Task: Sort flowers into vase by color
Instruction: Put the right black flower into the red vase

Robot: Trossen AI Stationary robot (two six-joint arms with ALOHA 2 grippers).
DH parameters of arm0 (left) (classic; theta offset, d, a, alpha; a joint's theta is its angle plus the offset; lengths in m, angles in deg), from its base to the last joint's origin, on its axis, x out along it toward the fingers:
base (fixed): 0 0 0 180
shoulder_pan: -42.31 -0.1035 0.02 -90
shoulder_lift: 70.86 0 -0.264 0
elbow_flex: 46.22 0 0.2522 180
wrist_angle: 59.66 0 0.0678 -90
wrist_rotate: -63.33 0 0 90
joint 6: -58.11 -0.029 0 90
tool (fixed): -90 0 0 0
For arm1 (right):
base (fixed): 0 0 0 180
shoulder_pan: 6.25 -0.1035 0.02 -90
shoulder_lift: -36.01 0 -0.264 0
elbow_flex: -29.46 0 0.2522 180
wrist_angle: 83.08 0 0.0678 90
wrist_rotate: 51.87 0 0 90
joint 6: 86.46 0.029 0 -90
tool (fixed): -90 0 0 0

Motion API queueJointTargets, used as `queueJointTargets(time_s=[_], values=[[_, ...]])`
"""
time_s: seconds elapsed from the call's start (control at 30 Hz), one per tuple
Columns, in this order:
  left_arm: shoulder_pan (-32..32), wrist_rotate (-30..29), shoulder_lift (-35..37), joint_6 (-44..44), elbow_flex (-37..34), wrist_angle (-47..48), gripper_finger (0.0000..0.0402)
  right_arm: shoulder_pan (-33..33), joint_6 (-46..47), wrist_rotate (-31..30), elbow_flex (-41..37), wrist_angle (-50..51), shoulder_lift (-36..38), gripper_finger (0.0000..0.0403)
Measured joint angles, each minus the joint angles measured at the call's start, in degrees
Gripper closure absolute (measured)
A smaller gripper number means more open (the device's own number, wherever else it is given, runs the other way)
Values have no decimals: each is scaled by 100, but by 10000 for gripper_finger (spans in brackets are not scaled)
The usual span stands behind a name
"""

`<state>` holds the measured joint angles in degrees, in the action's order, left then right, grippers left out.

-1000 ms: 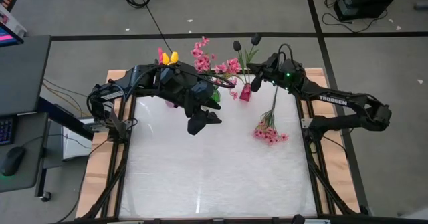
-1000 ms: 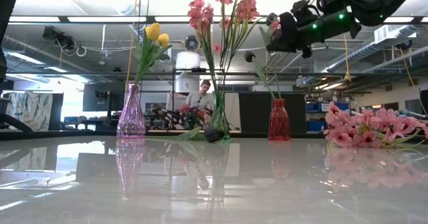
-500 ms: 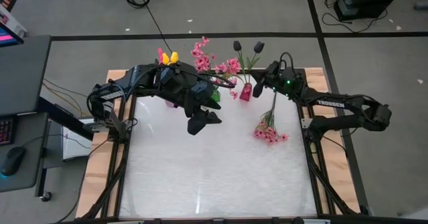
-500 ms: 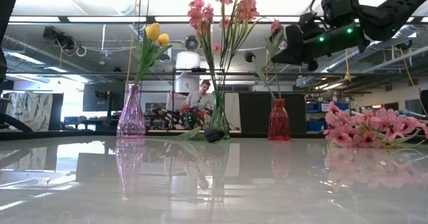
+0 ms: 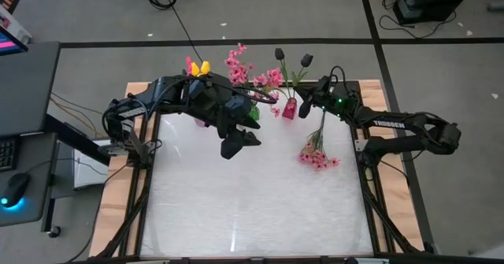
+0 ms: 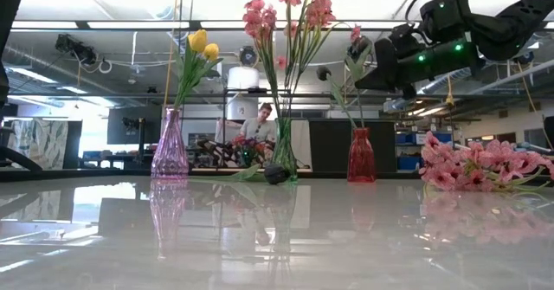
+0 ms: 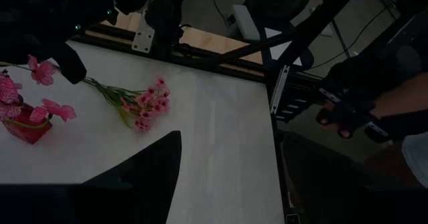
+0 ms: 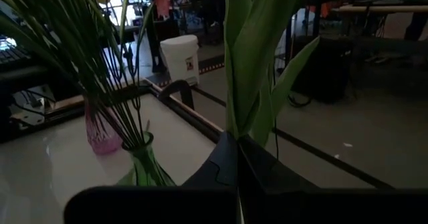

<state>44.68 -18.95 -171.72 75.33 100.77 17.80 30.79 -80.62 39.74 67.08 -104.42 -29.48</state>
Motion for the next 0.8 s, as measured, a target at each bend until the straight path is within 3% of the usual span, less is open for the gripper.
queueJointTargets(time_s=[0.47,0.8], values=[[0,1,0,0,0,1,134,-4,2,9,-2,1,0,397],[0,0,0,0,0,-1,134,-4,2,7,-2,1,0,355]])
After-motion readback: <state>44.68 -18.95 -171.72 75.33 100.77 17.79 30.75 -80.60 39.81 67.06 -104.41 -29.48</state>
